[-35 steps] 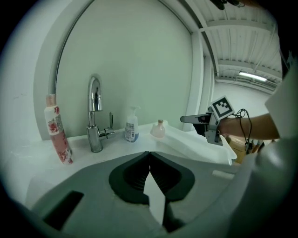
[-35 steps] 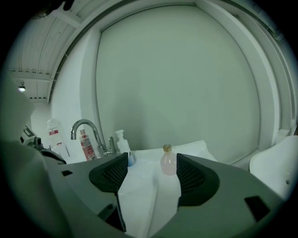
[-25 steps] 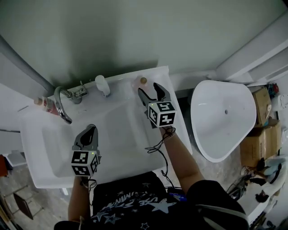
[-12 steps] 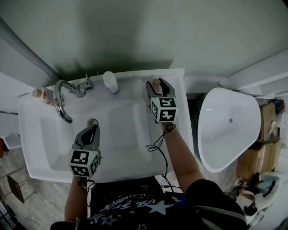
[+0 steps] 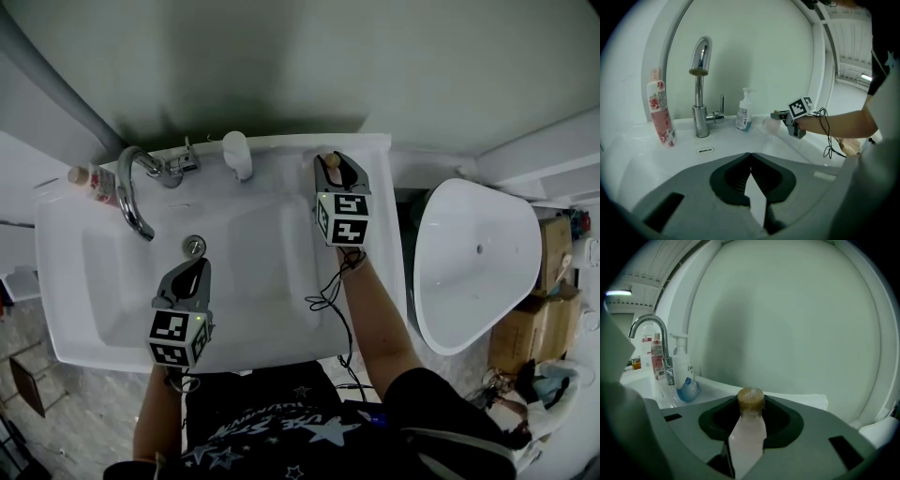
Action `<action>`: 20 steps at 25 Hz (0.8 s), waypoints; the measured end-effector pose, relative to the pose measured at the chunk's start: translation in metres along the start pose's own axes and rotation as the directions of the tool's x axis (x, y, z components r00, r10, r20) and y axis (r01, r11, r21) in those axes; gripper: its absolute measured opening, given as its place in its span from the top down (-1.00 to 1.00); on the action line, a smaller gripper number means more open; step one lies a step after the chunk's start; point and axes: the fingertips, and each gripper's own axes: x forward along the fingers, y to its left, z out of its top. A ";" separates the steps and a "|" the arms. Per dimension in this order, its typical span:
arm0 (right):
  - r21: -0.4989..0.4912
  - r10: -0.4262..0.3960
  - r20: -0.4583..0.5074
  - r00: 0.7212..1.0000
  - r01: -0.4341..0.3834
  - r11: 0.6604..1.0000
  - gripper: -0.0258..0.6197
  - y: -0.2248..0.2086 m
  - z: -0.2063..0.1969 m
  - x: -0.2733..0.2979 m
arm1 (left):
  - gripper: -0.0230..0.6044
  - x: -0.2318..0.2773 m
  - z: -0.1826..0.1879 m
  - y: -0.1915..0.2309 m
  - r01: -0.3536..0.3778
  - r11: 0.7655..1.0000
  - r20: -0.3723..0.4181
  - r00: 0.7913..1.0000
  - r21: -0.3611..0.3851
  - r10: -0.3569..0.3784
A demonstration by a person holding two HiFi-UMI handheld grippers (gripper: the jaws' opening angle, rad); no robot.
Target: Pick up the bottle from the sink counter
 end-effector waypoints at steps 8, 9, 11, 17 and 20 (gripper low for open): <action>0.009 -0.016 0.038 0.999 0.016 1.000 0.49 0.012 0.016 -0.037 | 0.87 -0.027 -0.005 0.007 0.008 1.000 0.033 0.999 0.003 -0.008; 0.013 -0.018 0.045 0.999 0.017 1.000 0.49 0.015 0.020 -0.044 | 0.87 -0.031 -0.005 0.008 0.011 1.000 0.039 0.999 0.005 -0.012; 0.023 -0.018 0.056 0.998 0.017 1.000 0.49 0.022 0.027 -0.061 | 0.87 -0.043 -0.007 0.007 0.018 1.000 0.048 0.999 0.005 -0.018; 0.031 -0.045 0.092 0.995 0.042 0.999 0.49 0.044 0.050 -0.116 | 0.86 -0.077 -0.011 0.010 0.062 0.998 0.092 0.994 0.032 -0.064; 0.042 -0.065 0.112 0.992 0.061 0.997 0.49 0.058 0.058 -0.147 | 0.87 -0.098 -0.013 0.013 0.077 0.996 0.120 0.989 0.040 -0.082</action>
